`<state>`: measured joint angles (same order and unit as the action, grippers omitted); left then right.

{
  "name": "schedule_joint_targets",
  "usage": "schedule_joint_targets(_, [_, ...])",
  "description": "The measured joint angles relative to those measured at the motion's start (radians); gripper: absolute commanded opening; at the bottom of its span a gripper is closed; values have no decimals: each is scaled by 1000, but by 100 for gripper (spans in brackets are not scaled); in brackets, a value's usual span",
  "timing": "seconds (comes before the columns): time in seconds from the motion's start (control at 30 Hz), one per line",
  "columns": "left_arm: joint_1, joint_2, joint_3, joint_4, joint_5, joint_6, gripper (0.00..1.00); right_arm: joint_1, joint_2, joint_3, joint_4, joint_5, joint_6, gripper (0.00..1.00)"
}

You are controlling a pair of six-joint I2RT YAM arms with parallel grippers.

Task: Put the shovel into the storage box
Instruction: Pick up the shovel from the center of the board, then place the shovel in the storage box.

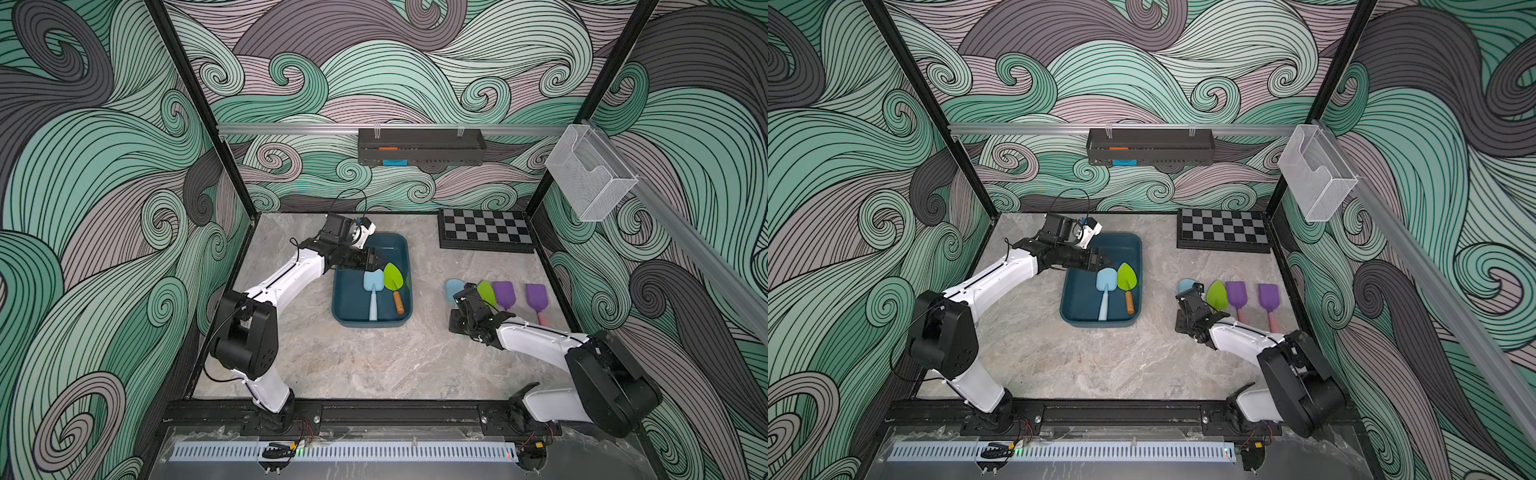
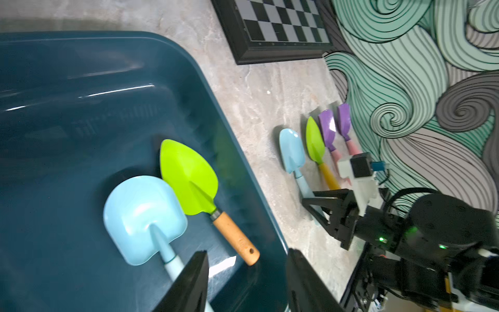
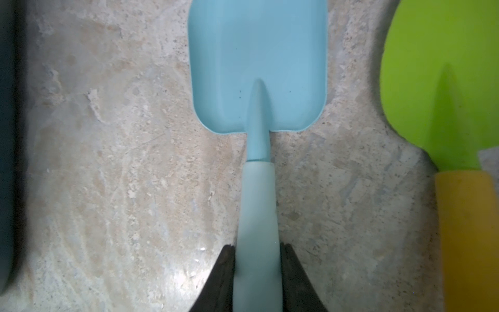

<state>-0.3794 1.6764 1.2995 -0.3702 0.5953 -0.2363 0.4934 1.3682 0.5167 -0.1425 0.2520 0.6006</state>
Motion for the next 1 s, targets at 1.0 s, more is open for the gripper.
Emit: schedule_joint_targets(1.0, [-150,101,-48,320,72,-225,29,308,-172,258,-115,8,-161,0])
